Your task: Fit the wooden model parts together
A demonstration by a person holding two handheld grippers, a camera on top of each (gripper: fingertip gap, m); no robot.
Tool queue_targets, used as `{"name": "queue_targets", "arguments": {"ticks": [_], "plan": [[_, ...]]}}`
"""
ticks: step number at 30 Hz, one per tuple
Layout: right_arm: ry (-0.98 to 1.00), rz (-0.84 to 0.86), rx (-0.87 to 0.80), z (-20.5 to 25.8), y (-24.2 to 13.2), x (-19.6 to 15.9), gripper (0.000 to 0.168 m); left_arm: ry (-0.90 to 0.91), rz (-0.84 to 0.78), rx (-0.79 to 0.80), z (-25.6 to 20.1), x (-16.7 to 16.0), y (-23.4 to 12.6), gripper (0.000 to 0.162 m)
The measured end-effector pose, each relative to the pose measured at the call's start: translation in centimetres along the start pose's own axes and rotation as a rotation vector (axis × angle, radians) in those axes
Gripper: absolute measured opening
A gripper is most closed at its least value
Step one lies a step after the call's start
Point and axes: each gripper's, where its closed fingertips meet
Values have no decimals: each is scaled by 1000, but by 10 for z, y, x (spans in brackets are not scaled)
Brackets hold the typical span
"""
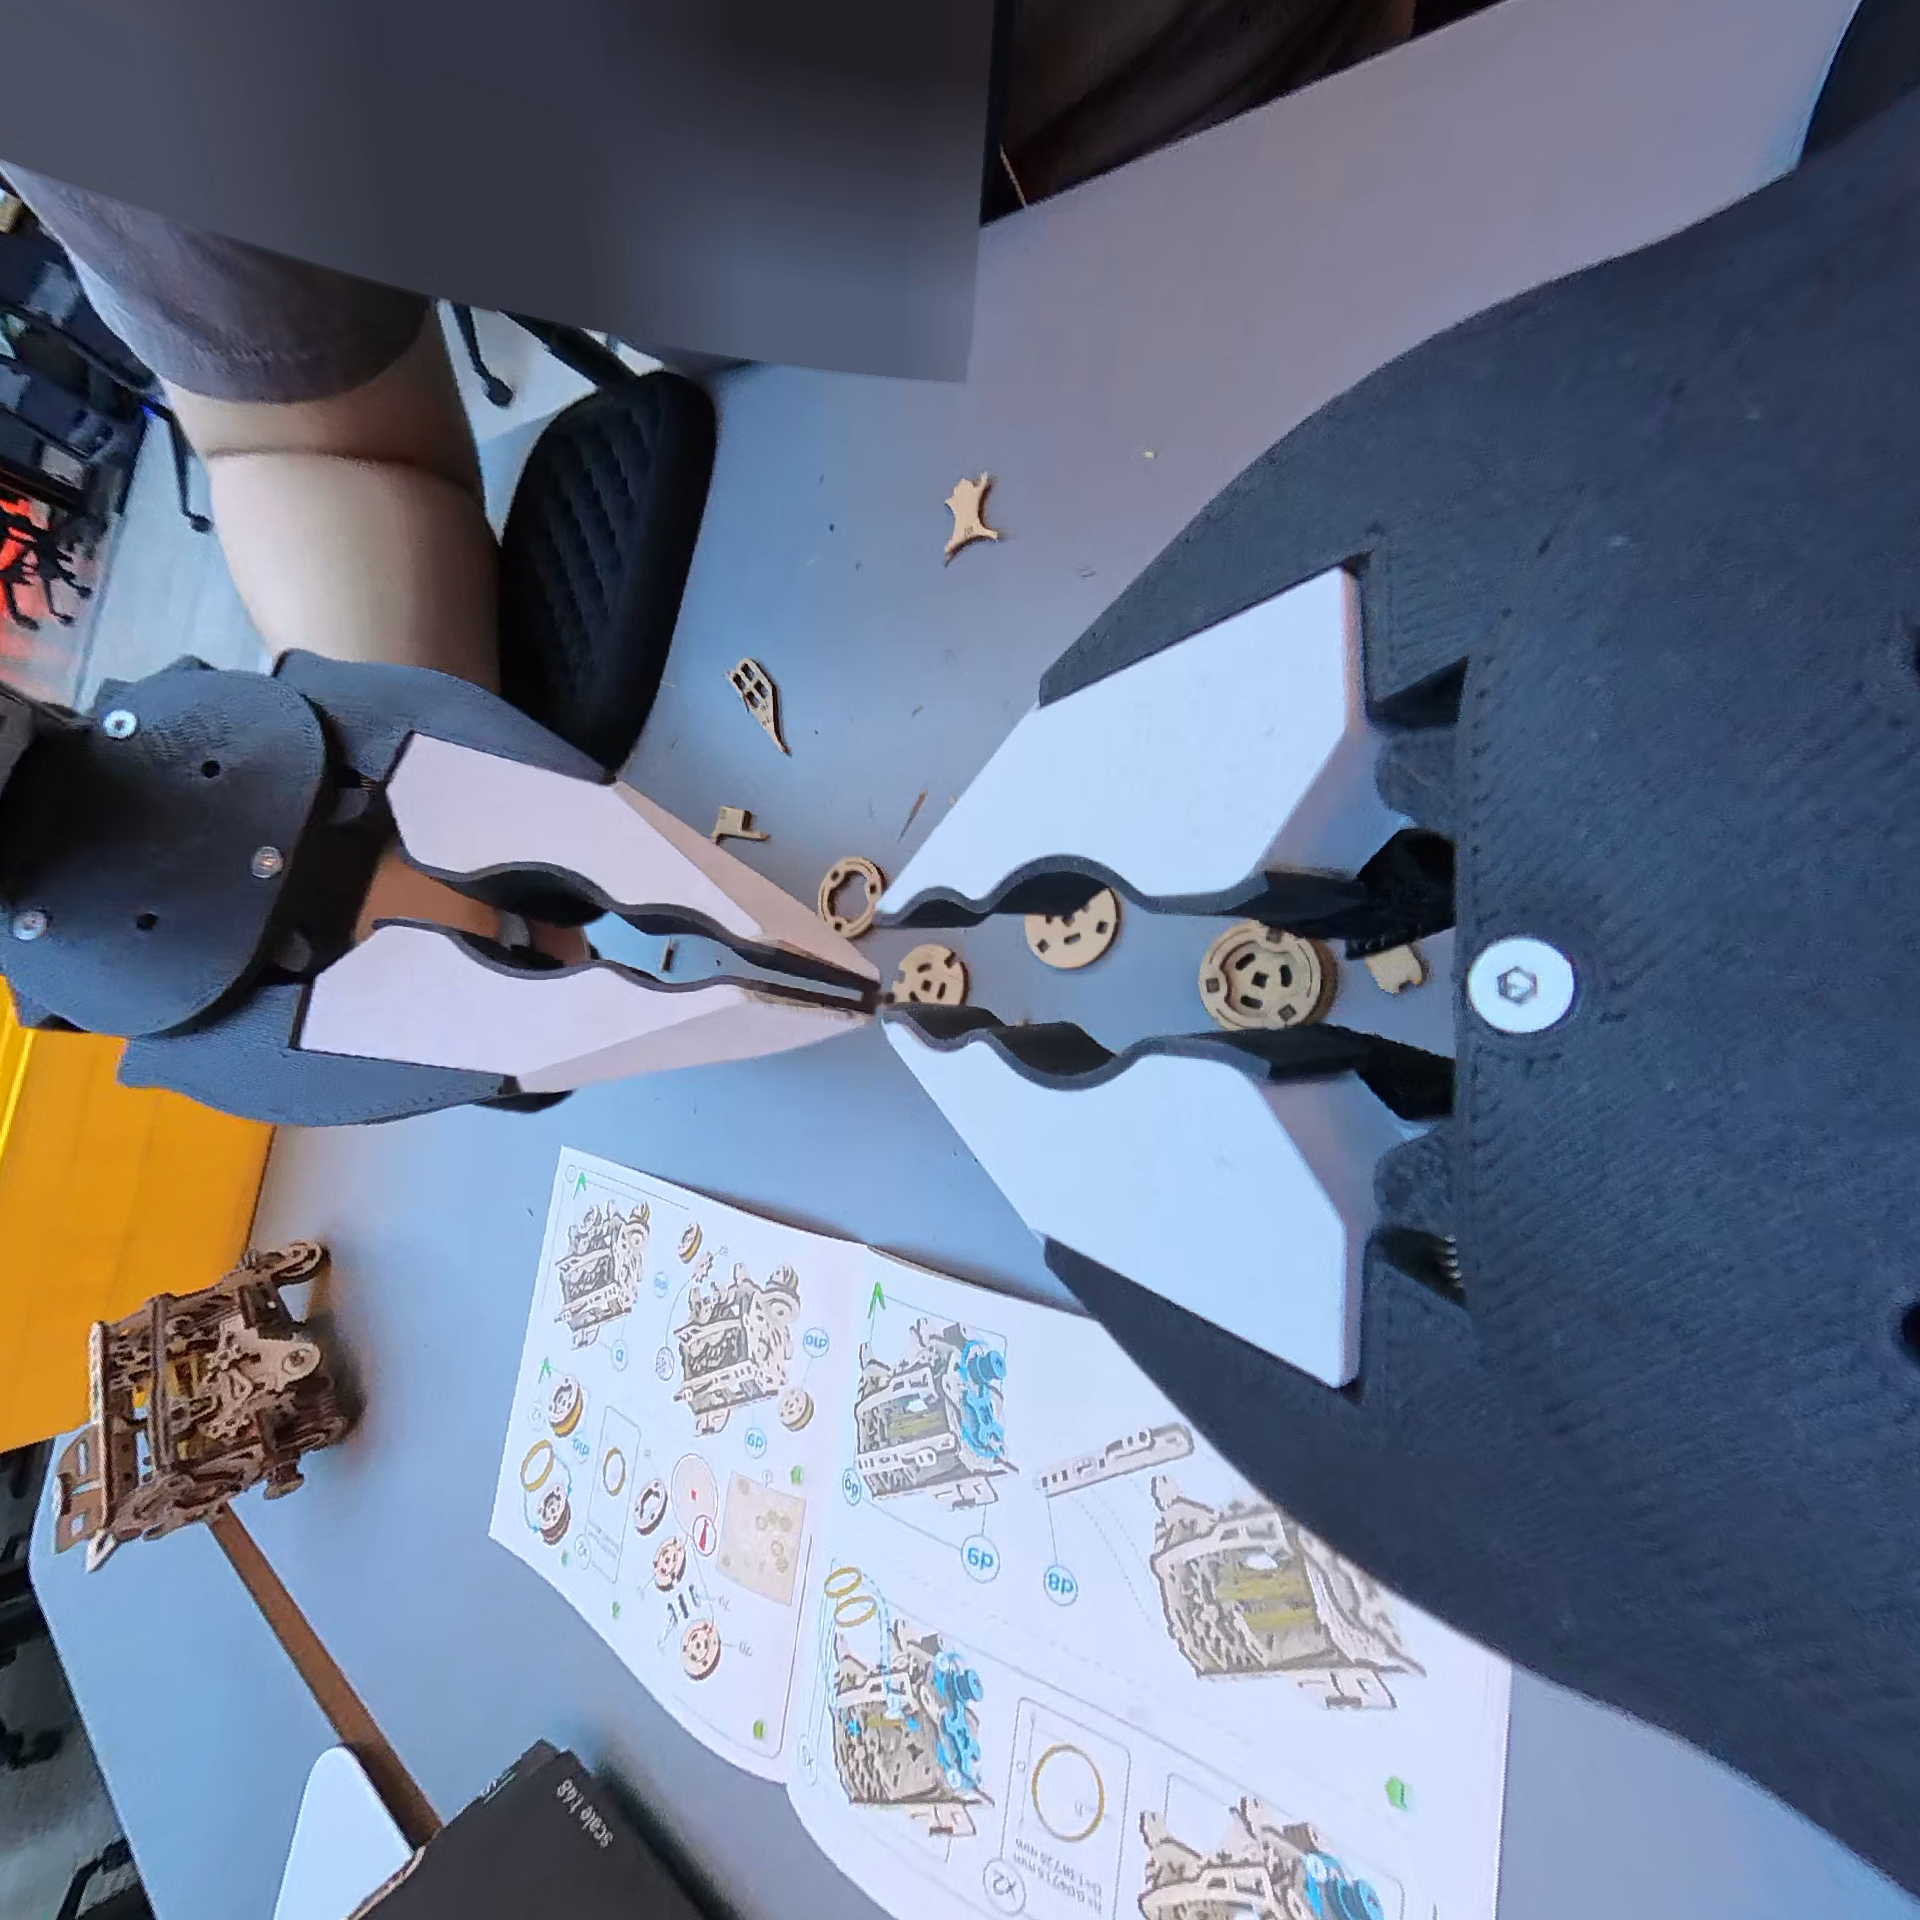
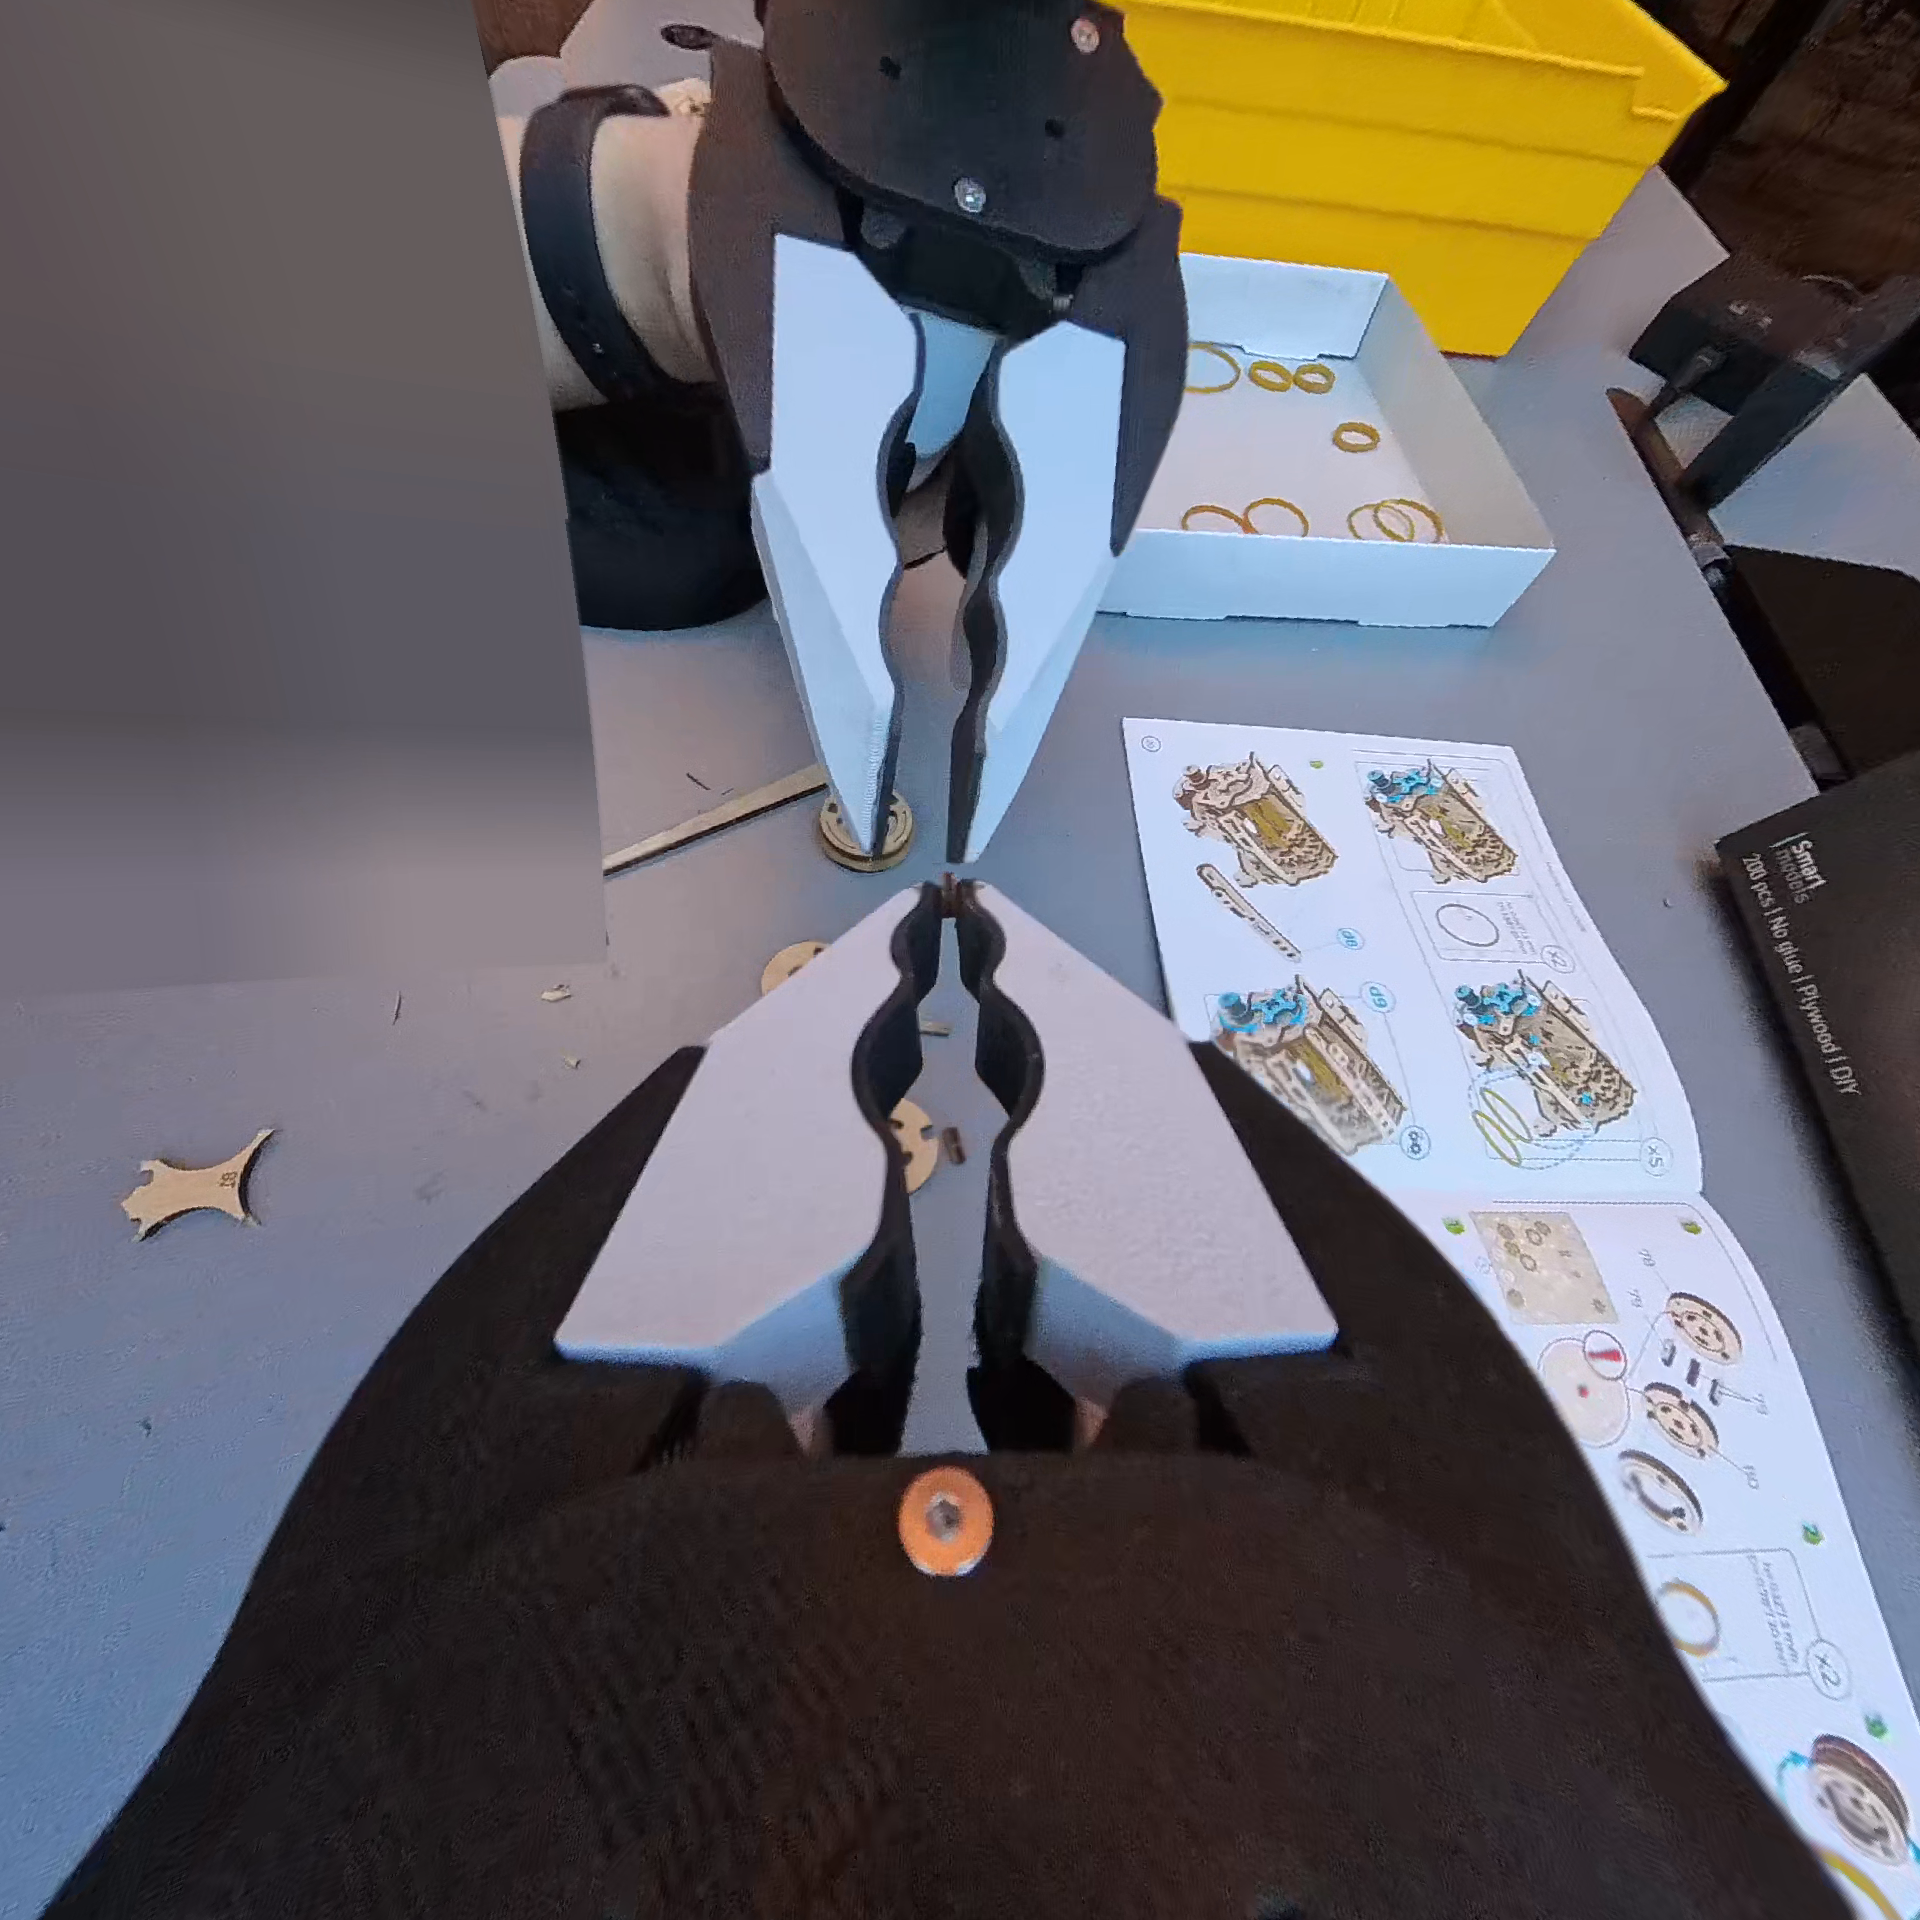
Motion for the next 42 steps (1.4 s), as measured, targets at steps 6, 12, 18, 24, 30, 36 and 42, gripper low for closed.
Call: {"name": "queue_targets", "arguments": {"ticks": [6, 12, 18, 24, 30, 36, 42], "plan": [[5, 5, 35, 4, 10, 6, 1, 45, 16, 37, 5, -4, -8, 0], [42, -30, 52, 4, 7, 10, 1, 77, 21, 52, 6, -5, -11, 12], [74, -46, 85, 6, 7, 11, 1, 116, 22, 36, 1, -4, -8, 3], [100, -42, 109, 6, 8, 10, 1, 108, 32, 31, 2, -7, -6, 0], [129, -76, 140, 7, 7, 11, 1, 84, 21, 16, 2, -6, -7, 0], [91, -162, 151, 7, 0, 19, 19, 15, -3, 24, 8, -6, -10, 0], [-359, -268, -16, 6, -15, 16, 25, -175, -102, -52, 12, -2, -13, 0]]}}
Point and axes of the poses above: each gripper's, where its closed fingertips meet, y out along the fingers, x out of its top, z = x × y across the jaws, and after that the axes turned 12 degrees about y, right-handed
